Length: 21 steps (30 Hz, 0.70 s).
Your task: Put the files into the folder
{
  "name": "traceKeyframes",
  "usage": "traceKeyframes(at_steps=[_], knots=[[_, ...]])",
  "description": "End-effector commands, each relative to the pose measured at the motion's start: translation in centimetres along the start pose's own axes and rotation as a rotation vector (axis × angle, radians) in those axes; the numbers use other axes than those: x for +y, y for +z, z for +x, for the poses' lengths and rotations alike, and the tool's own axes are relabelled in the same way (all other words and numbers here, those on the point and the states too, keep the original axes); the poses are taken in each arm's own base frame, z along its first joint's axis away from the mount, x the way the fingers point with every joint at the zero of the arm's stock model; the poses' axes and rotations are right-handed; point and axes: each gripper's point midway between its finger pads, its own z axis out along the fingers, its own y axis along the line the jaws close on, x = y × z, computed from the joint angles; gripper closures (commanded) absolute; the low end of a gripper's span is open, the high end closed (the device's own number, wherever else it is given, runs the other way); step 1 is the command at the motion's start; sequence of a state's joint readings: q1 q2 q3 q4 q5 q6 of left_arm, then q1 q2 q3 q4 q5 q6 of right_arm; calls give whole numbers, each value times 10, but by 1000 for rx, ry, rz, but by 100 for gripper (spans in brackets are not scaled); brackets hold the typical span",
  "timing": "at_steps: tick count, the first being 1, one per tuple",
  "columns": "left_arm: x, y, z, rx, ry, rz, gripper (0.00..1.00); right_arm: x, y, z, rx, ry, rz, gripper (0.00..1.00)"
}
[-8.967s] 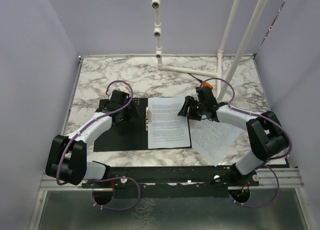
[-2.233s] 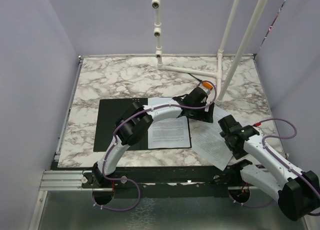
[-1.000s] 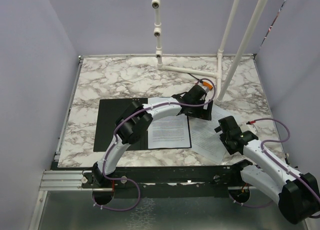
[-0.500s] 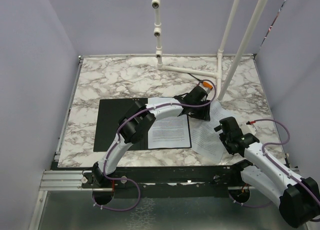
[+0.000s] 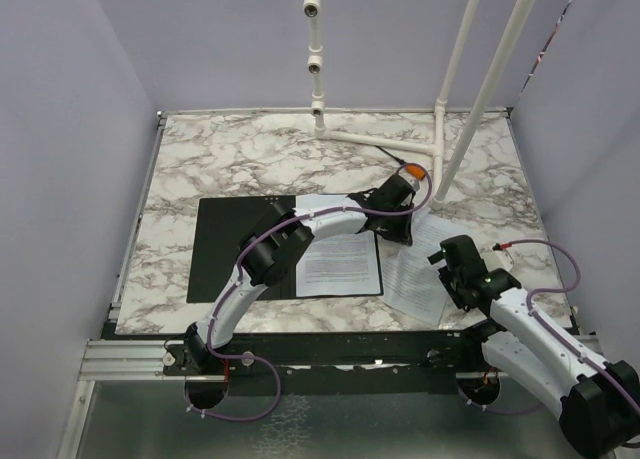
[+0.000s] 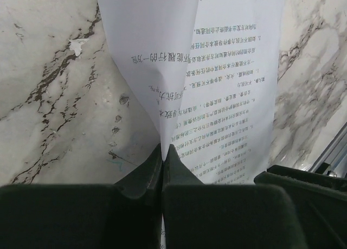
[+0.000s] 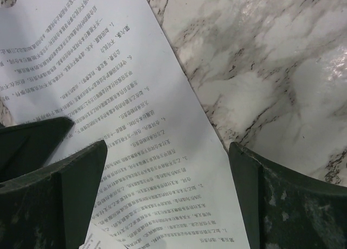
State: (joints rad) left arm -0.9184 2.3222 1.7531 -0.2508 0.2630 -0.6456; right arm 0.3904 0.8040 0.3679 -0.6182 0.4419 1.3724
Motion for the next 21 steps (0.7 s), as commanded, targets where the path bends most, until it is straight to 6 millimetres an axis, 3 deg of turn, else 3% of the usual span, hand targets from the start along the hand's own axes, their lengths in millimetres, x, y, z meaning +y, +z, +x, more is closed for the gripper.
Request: traceKeyframes(at_steps=[1,13,21], knots=[[19,7,52,163,-22,-41,100,-17,-7,-2,5,-22,65,2],[-35,-3,46,160,-34,162,100,0,-47,-51,-142,-30,-1,2],[-78,-23,28,111,-53,307,100,21,-84,-81,-218,-70,-115,2]])
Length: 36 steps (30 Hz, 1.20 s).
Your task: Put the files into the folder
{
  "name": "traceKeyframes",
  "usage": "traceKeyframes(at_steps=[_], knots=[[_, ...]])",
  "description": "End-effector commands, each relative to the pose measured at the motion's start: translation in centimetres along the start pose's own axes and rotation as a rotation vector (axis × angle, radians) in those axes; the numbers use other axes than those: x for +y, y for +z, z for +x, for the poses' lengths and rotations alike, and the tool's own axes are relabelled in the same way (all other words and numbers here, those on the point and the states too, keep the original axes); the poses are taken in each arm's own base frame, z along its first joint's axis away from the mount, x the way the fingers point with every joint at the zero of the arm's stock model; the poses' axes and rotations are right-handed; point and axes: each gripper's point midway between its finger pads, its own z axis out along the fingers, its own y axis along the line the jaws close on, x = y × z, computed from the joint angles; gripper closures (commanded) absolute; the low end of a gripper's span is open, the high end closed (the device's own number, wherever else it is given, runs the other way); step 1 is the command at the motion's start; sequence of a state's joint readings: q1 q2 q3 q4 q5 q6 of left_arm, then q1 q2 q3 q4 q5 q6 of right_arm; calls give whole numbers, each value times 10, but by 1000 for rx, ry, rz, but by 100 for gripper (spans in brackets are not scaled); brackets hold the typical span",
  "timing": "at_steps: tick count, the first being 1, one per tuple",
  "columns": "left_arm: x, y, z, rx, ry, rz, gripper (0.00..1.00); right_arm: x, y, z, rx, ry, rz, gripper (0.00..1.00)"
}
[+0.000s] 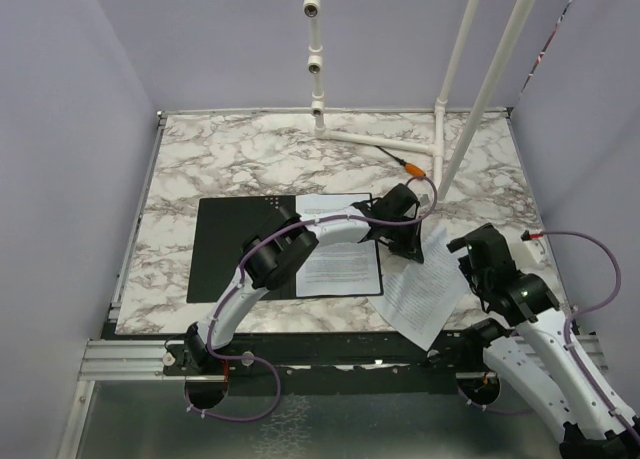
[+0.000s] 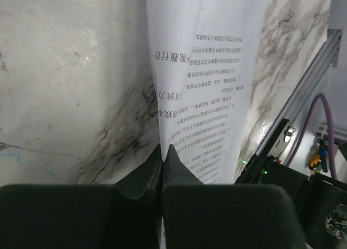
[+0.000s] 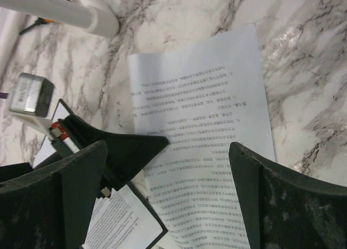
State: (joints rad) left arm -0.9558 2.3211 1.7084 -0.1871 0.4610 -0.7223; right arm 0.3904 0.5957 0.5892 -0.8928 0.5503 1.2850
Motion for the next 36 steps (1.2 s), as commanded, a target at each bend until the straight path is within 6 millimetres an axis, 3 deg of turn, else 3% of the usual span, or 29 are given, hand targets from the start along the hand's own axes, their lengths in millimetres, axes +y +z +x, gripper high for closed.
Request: traceKeyframes(at_steps=[1,12,18,29,36], knots=[[-47,-18,-9,-28,-1,147,100,3,-20,-29,-86,-63,-33,2],[-113,-56,-35,-151,-28,399,100,44,-81,-69,-143,-74,-321,4],[-135,-83,-50,-224,-3,451,100,59,-105,-83,-173,-117,-426,4],[-132,-139,-75,-342,36,450,100,99,-134,-86,-146,-265,-592,4],[-127,-183,-85,-420,55,447,100,128,-131,-60,-37,-419,-676,7]])
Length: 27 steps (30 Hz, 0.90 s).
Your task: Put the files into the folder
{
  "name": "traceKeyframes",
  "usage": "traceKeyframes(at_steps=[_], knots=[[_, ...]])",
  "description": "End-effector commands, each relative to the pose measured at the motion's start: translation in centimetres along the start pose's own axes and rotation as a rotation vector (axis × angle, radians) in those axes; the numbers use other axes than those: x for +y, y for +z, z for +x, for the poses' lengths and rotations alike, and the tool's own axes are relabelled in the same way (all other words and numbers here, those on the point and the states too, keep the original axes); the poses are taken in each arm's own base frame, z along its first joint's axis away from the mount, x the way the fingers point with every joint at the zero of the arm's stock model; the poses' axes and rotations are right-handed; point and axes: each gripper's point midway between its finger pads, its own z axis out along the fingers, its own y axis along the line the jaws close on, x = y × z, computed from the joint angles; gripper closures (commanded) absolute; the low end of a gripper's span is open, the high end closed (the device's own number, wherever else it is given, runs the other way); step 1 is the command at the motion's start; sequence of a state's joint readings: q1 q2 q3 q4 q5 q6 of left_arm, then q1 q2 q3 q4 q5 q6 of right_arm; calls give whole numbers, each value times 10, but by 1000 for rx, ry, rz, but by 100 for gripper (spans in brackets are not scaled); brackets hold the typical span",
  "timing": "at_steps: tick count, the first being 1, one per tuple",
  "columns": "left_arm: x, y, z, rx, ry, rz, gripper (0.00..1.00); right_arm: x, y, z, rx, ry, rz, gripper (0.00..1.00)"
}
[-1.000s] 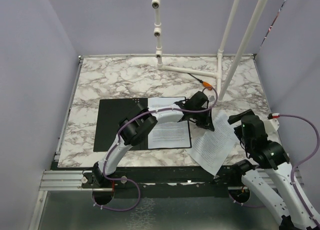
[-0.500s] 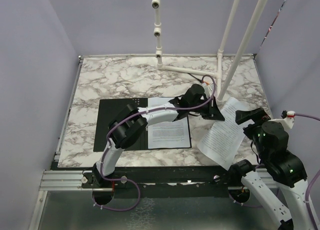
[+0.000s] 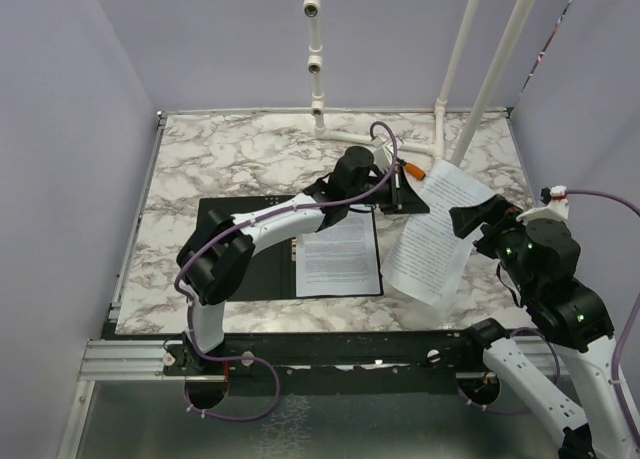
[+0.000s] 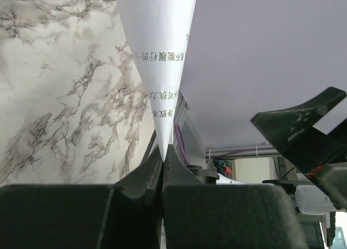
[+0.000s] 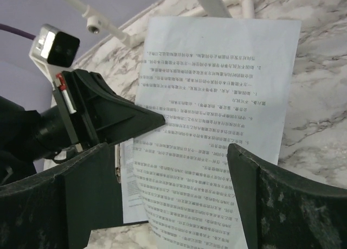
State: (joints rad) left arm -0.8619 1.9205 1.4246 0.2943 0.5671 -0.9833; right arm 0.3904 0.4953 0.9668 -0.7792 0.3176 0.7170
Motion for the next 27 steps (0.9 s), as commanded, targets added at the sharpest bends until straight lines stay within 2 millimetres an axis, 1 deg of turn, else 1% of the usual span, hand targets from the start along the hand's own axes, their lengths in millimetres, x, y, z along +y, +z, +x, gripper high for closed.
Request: traceKeyframes(at_steps=[1,8,10,12,17,20,23,27], knots=[[-25,-30,-23,-75,67,35,100,29,9,11,93,-105,-133,7],[-29,-76,-46,-164,114,-16,100,49,26,25,181,-181,-208,8],[-36,-93,-51,-190,135,-16,100,54,32,30,211,-207,-228,8],[-38,-108,-54,-221,148,-35,100,61,38,38,254,-226,-259,8],[-49,-145,-61,-291,167,-42,100,82,47,52,312,-241,-378,8],[-53,-161,-62,-315,159,-39,100,101,45,59,338,-239,-497,8],[-62,-172,-59,-334,149,-8,100,122,39,66,370,-208,-629,8],[-69,-181,-55,-348,131,24,100,137,33,71,404,-180,-727,8]])
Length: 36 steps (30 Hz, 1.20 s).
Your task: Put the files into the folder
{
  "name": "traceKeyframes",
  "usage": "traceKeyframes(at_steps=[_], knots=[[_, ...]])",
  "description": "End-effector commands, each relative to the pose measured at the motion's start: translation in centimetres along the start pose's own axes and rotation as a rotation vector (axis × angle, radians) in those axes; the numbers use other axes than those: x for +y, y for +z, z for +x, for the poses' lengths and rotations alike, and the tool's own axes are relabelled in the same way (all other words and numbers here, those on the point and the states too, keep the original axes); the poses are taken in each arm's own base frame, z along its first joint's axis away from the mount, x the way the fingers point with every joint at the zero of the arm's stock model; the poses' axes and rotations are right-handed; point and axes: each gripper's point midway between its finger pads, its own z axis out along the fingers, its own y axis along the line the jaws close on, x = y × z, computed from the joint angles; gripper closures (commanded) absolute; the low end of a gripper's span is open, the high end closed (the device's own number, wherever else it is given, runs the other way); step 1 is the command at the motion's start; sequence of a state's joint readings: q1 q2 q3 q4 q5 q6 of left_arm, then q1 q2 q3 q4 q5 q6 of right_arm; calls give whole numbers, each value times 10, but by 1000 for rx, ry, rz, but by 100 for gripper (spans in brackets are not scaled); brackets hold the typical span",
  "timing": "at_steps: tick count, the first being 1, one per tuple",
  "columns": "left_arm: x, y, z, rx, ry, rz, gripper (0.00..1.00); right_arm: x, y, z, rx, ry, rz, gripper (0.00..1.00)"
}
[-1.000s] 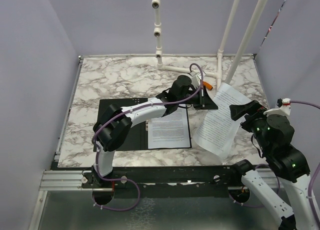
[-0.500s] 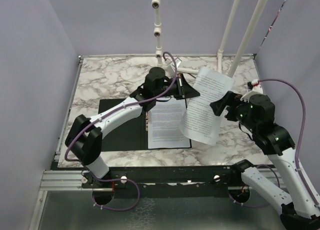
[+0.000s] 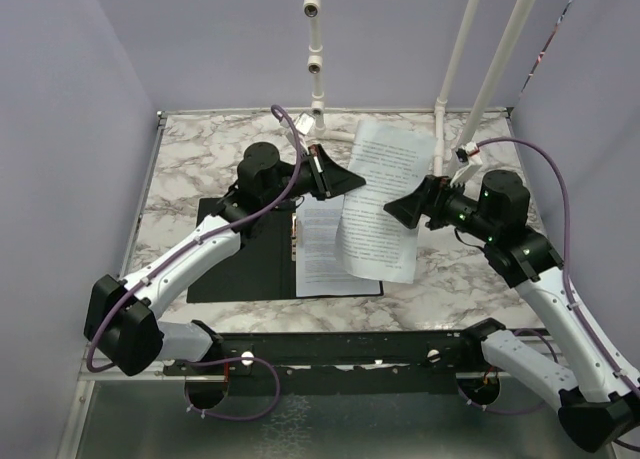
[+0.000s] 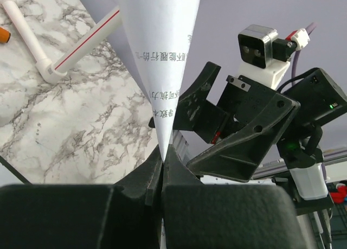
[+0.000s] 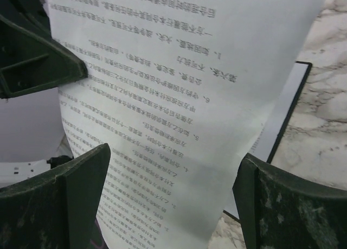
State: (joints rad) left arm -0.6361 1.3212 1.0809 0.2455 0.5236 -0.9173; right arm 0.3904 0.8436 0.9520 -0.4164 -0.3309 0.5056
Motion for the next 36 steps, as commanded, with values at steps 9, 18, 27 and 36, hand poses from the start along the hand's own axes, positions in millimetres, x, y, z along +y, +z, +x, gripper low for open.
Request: traceKeyframes(at_steps=[9,18,27,36], knots=[[-26,-23,-5,-68,-71,113,100,70,-12,-4,-9,-20,-411,15],[-43,-37,-11,-109,-37,150,100,66,-14,-8,-40,2,-372,17],[-64,-50,-17,-137,2,191,100,55,-7,1,-24,32,-338,18],[-59,-51,-12,-129,-3,183,100,80,-24,-2,-64,12,-489,26]])
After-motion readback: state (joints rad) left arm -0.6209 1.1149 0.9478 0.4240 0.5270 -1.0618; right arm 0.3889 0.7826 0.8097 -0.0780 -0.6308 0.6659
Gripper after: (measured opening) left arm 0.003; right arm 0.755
